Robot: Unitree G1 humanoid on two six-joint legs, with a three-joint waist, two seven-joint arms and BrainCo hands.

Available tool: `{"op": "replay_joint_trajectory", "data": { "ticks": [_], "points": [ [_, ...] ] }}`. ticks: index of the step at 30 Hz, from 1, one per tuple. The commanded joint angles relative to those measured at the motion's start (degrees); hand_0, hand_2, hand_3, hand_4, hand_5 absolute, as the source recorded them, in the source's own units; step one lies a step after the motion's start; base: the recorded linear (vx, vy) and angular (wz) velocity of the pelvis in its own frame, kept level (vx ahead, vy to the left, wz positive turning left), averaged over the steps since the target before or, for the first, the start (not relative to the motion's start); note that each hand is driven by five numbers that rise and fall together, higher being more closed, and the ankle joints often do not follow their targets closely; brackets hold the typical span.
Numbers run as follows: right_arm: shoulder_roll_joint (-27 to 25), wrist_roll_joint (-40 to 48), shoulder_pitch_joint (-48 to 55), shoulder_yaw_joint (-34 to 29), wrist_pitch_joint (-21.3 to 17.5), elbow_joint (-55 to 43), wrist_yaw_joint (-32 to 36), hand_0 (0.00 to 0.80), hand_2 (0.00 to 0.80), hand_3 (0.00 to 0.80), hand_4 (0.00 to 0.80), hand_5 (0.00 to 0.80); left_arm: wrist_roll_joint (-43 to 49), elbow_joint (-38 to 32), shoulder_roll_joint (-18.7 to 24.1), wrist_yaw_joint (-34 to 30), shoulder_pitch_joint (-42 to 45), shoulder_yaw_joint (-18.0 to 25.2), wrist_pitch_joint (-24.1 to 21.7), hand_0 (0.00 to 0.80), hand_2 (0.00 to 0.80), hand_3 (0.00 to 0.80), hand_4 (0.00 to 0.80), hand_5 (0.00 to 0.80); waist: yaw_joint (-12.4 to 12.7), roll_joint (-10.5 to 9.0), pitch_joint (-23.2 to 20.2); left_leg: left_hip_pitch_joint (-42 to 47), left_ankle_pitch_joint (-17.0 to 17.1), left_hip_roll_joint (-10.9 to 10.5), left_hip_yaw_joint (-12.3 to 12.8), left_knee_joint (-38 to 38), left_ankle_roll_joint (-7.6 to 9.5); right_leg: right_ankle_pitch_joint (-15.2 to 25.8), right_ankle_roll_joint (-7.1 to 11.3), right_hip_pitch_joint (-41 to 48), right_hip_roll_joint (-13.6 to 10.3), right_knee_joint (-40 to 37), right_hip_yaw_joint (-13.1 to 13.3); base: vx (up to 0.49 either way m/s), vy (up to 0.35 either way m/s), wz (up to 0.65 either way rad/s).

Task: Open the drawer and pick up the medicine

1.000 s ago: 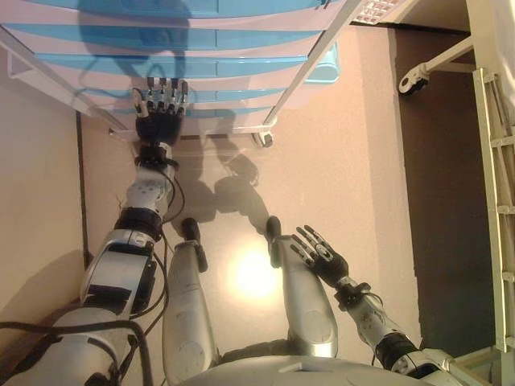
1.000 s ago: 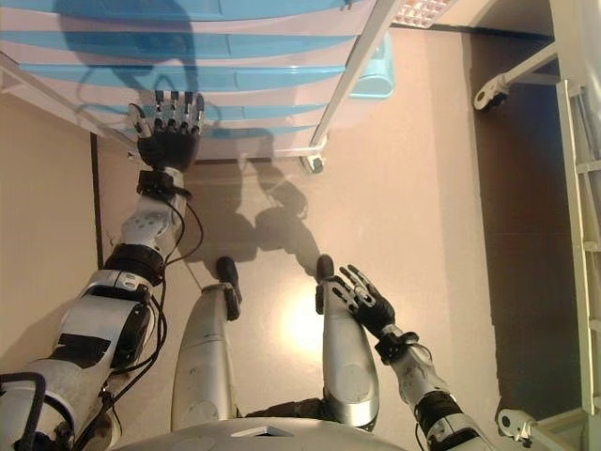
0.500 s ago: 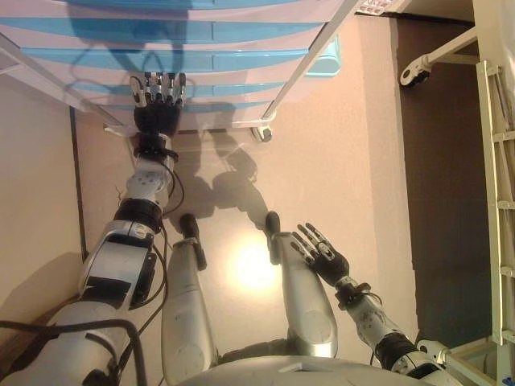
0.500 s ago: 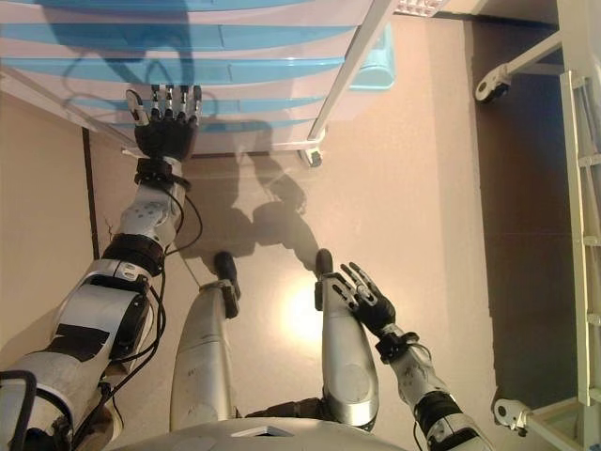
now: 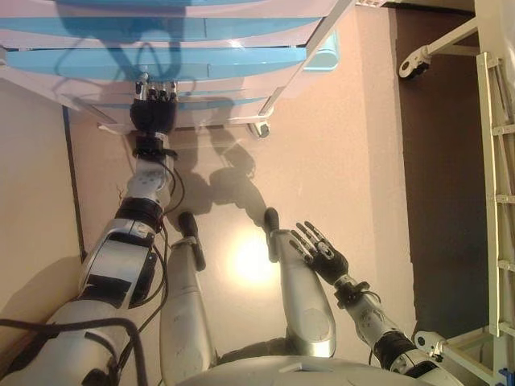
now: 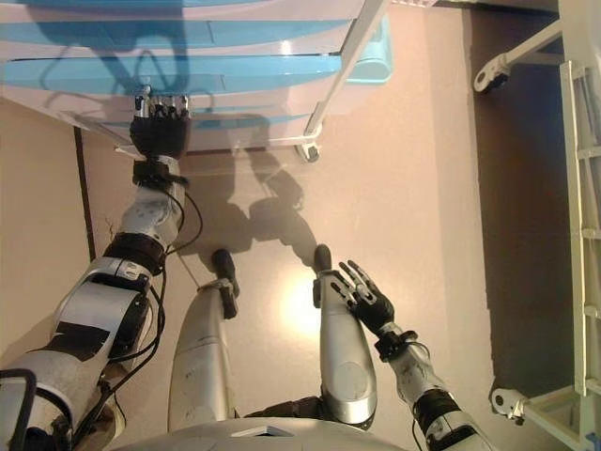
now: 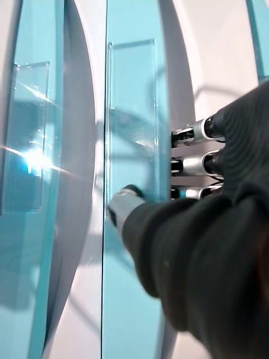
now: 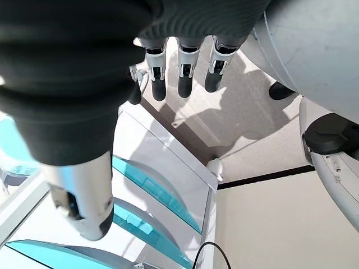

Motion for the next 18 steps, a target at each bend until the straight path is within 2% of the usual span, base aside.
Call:
{"op": "replay_joint_trajectory", "data": {
  "ticks": [1, 10, 18],
  "points": [
    [-1.83, 0.0, 5.39, 5.11, 1.79, 2.57, -0.41, 0.0, 0.0, 0.0, 0.0, 0.0, -0.1, -3.4, 1.52, -9.49, -10.78, 1.02, -0.72, 0.8, 0.8, 0.8, 0.8, 0.8, 0.74, 2.67, -0.35, 4.56, -5.46, -2.04, 6.04, -4.03, 4.11, 10.65, -2.91, -3.78, 2.74, -6.29, -0.78, 0.0, 0.0, 0.0],
    [-2.05, 0.04, 5.14, 4.3, 1.48, 3.01, -0.17, 0.0, 0.0, 0.0, 0.0, 0.0, 1.36, -2.74, 0.88, -10.82, -8.68, 1.49, 1.05, 0.8, 0.8, 0.8, 0.8, 0.8, 1.23, 3.13, -0.35, 5.28, -4.83, -2.13, 6.16, -4.77, 3.72, 10.05, -3.14, -3.11, 2.4, -6.05, -1.67, -0.006, 0.002, 0.0],
    [-1.58, -0.95, 5.21, 3.98, 1.25, 2.51, -0.84, 0.0, 0.0, 0.0, 0.0, 0.0, 3.99, 0.28, 0.0, -12.32, -3.88, 2.56, 4.63, 0.8, 0.8, 0.8, 0.8, 0.8, 2.29, 3.14, -0.35, 6.31, -3.94, -2.02, 5.64, -5.84, 3.44, 8.71, -3.53, -1.72, 2.51, -5.31, -2.82, -0.003, -0.003, 0.0]
  ]
}}
